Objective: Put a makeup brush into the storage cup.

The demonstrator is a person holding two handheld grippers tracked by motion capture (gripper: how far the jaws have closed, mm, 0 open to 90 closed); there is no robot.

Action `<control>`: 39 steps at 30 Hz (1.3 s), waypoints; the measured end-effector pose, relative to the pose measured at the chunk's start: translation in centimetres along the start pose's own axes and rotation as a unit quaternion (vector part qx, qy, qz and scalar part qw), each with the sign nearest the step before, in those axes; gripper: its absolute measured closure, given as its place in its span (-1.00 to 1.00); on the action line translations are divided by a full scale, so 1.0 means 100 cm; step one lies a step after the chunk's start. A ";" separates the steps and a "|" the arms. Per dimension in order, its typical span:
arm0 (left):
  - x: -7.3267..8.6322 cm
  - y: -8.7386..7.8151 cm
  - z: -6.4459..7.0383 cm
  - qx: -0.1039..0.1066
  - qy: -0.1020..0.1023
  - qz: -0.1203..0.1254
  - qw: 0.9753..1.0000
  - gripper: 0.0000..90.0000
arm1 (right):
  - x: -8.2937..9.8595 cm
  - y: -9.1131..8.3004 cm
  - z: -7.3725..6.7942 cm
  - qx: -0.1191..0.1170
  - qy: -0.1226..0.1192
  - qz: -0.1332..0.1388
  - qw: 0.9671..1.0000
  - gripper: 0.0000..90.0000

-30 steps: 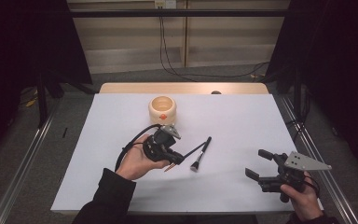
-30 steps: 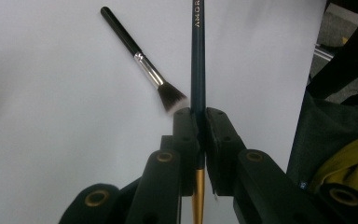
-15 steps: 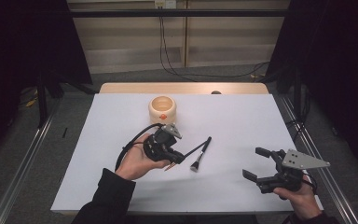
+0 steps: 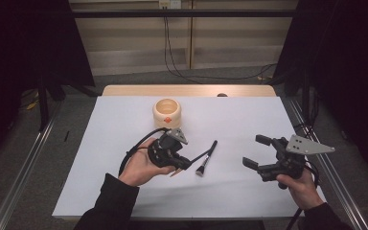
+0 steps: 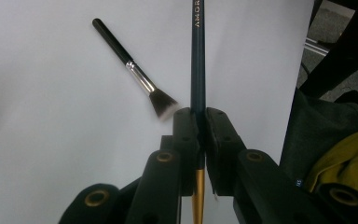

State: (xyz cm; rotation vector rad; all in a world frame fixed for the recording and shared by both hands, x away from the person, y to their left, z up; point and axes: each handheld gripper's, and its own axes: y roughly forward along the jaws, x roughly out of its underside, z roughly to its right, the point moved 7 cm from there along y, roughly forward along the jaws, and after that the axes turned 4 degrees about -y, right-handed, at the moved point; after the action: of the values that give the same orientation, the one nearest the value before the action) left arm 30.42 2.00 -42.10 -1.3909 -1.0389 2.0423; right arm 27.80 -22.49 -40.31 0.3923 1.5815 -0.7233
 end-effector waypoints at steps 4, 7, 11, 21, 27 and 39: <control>0.000 0.000 0.001 0.002 -0.001 0.000 1.000 0.85 | -0.009 0.010 -0.001 -0.017 -0.012 0.002 1.000 -0.84; 0.000 0.000 0.001 0.004 -0.006 0.001 1.000 0.86 | -0.016 0.017 -0.001 -0.029 -0.016 -0.007 0.999 -0.84; 0.000 -0.001 0.003 0.002 -0.003 0.003 1.000 0.86 | -0.025 0.027 0.002 -0.047 -0.023 -0.014 0.999 -0.83; 0.003 0.001 0.003 0.004 0.004 -0.019 1.000 0.86 | -0.040 0.060 0.005 -0.096 -0.056 -0.064 0.992 -0.68; 0.003 0.002 -0.001 0.004 0.017 -0.039 0.999 0.86 | -0.034 0.069 0.000 -0.122 -0.074 -0.099 0.985 -0.59; -0.003 0.002 0.002 -0.005 0.026 -0.044 0.999 0.86 | -0.028 0.081 -0.007 -0.176 -0.106 -0.180 0.962 -0.46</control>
State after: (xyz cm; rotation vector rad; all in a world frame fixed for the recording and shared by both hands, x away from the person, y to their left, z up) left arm 30.33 1.54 -42.04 -1.3708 -1.0698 1.9297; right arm 32.78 -15.62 -39.36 -0.2359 1.5529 -0.7111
